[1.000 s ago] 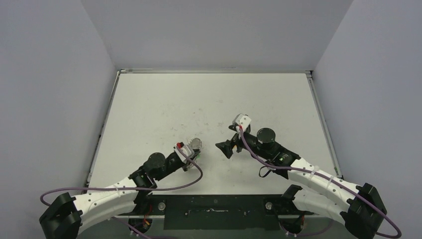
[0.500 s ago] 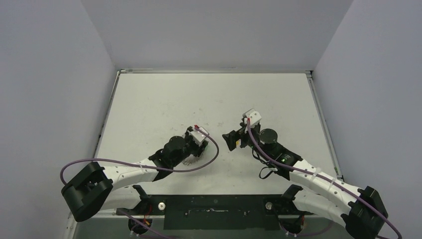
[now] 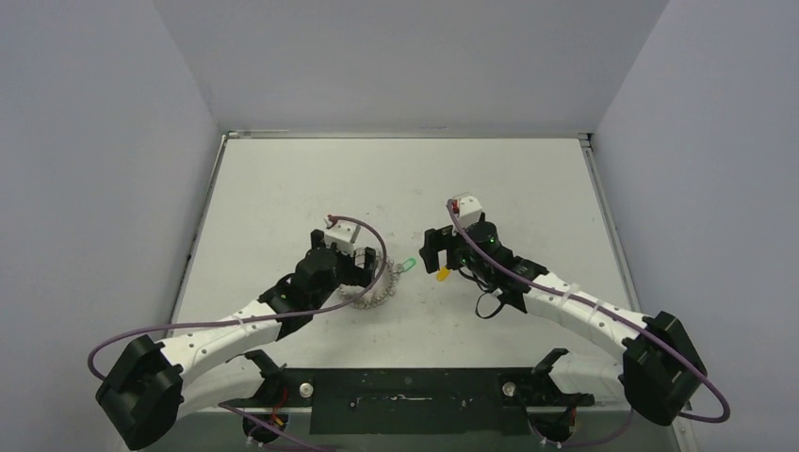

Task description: Put the keys on the keyring

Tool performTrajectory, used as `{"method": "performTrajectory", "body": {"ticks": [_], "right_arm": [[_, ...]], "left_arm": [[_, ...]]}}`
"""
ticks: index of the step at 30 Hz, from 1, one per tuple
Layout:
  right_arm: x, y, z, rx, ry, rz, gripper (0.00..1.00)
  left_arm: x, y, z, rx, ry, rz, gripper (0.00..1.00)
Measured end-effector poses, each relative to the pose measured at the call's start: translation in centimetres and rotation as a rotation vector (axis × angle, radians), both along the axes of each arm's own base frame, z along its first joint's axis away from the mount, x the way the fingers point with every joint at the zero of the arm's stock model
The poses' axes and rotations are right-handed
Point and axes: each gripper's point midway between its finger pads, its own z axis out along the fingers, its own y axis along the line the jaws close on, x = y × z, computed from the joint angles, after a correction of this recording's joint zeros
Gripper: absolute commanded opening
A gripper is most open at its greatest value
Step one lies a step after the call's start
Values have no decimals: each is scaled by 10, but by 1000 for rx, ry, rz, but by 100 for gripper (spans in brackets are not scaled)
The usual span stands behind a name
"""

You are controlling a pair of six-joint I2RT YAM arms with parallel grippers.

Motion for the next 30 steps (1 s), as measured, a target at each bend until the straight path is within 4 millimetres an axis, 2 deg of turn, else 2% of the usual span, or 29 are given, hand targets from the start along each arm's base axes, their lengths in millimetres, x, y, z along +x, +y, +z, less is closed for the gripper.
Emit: {"method": "performTrajectory", "body": {"ticks": [8,11,15,18,23,30], "right_arm": [[-2,48,-49,31,241,127,74],[-10,62,-71,58,340,169,63],[-24,73,-90,86,438,204,47],[-30,80,-95,100,474,225,39],[-30,96,-90,106,477,261,38],[-32,101,-86,97,471,280,35]], "left_arm": [[-9,62,-42,-62,285,265,95],[-16,73,-55,-100,378,326,94],[-22,83,-68,-155,474,386,91],[-26,89,-79,-188,543,422,88],[-34,86,-88,-228,615,420,86],[-38,78,-91,-262,658,402,80]]}}
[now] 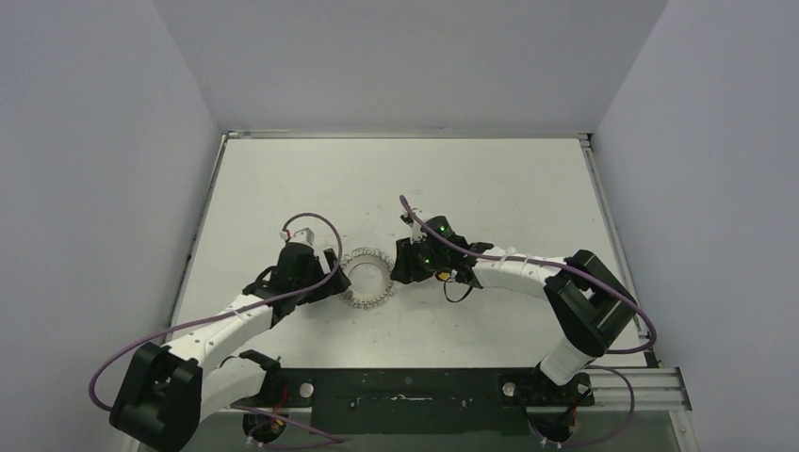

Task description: Put the keys on the keyring

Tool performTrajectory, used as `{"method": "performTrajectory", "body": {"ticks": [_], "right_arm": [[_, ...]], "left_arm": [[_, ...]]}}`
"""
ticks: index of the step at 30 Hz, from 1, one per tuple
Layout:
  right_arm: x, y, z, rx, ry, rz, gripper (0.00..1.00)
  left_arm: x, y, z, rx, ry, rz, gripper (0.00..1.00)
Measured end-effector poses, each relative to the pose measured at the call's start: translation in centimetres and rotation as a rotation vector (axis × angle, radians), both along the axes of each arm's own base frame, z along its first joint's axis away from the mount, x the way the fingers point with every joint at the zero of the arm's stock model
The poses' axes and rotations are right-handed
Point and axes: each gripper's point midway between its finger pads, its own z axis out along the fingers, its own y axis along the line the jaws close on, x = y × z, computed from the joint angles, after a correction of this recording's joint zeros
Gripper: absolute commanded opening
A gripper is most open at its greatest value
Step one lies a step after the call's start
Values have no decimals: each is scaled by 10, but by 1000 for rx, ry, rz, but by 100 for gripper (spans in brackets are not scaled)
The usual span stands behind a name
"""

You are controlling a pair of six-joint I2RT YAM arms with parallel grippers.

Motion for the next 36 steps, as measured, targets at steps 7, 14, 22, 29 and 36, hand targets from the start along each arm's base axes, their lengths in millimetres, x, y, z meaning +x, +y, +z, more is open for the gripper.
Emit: {"method": "performTrajectory", "body": {"ticks": [7,14,22,29,36], "right_arm": [[2,4,-5,-32,10,22,36],[-9,-2,-29,-101,71,38,29],[-15,-3,-33,-112,95,47,8],[-30,1,-39,-94,135,55,5],[-41,9,-39,-76,150,76,18]], "left_arm": [[-3,-4,-13,-10,54,-4,65],[5,-8,-17,-13,51,-8,46],[22,-13,-22,20,36,-47,27],[48,-21,-23,68,-21,-118,22],[78,-28,-22,140,-96,-202,45]]}}
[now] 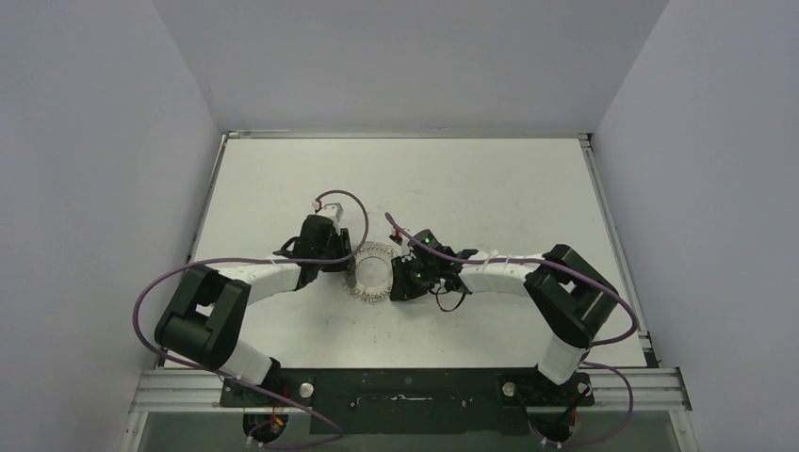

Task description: Put the keys on the keyring

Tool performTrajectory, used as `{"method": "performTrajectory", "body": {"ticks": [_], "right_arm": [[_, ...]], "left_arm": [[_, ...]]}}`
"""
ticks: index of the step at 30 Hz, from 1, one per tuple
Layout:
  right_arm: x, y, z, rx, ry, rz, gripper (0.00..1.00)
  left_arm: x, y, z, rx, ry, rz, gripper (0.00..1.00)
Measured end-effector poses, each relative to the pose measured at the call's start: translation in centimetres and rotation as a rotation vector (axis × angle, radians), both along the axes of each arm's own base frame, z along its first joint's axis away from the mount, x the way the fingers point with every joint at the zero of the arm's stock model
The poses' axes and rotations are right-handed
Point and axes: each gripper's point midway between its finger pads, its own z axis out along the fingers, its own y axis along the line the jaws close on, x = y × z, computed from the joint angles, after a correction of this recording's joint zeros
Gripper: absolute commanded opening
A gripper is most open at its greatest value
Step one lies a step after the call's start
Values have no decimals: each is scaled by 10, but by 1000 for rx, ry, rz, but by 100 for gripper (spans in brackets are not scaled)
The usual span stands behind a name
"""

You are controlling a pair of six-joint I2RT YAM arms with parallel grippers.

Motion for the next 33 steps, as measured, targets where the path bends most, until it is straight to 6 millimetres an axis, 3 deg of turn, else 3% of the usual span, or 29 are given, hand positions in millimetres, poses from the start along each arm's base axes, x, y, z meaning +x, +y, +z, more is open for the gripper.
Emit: {"method": "performTrajectory", "body": {"ticks": [3,7,12,17,20,25,33], "right_arm": [[2,-4,4,-8,-14,0,20],[9,-14,15,-18,-48,-7,20],[18,-19,22,-26,-69,-13,22],[26,-25,22,-26,-64,-38,24],[31,-30,23,-22,-61,-56,24],[42,-42,29,-3,-63,-101,25],[50,-63,30,1,-54,-154,26]], "left_arm": [[10,-2,8,19,-35,-26,54],[17,-5,23,17,-75,-37,54],[7,-14,47,-7,-107,-42,54],[-19,-53,66,-42,-139,-116,52],[-41,-73,61,-35,-99,-166,50],[-57,-94,50,22,-36,-190,45],[-75,-107,29,143,26,-216,35]]}}
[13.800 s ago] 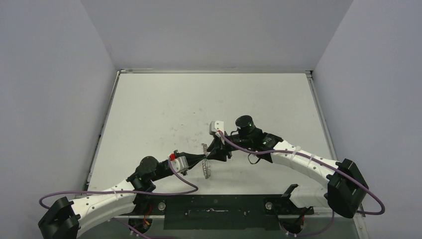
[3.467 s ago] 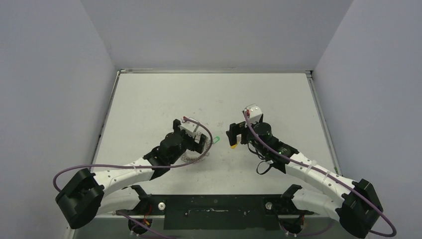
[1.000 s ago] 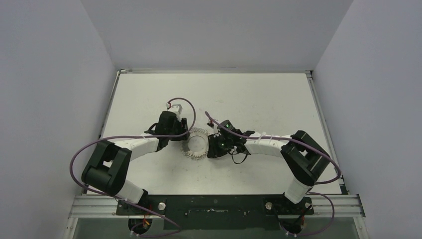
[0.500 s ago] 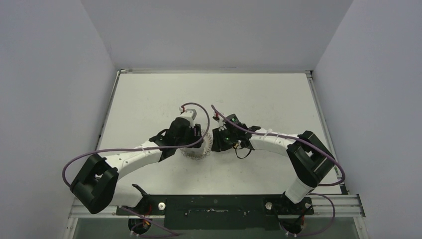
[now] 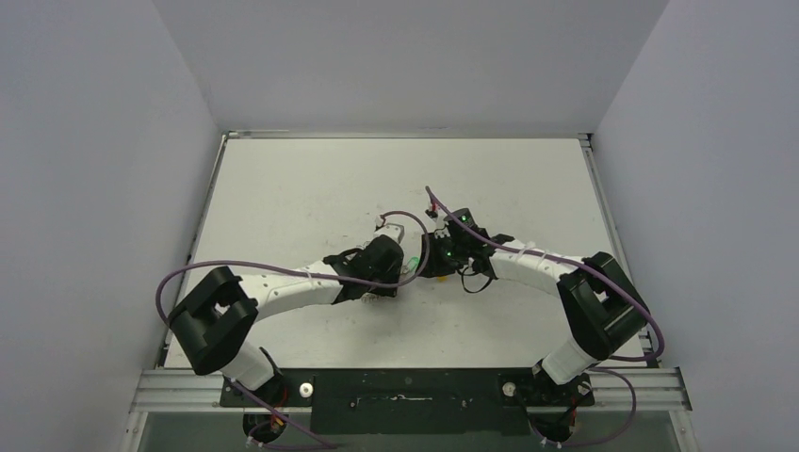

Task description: Put the keys on the keyring

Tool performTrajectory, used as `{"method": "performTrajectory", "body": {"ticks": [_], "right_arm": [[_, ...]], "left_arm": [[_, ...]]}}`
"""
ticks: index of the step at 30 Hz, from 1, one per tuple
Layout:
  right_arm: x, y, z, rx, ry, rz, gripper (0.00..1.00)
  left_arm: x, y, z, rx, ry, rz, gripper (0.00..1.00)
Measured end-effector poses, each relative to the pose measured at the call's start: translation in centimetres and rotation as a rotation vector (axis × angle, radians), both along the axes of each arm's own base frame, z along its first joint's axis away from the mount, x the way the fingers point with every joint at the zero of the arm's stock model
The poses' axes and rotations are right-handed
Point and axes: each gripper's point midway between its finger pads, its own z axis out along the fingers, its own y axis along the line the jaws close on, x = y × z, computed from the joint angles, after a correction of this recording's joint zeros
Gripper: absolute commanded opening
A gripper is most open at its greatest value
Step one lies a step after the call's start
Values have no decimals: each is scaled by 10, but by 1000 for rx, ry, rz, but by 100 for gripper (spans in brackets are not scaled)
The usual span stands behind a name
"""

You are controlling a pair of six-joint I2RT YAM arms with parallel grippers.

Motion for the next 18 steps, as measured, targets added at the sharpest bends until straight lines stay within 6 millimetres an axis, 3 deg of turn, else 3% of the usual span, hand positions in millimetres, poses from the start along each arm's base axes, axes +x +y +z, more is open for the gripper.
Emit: {"method": "performTrajectory", "body": {"ticks": [3,12,18], "right_arm": [[0,-2,-1,-2,6,-4,27],[-2,-2,-2,2,13,2,27],[-3,-2,-2,5,15,7,28]], "left_arm": [[-1,0,-5,30,6,1,28],[-4,0,-22,77,34,-4,23],[-6,-2,-25,89,39,-17,6]]}}
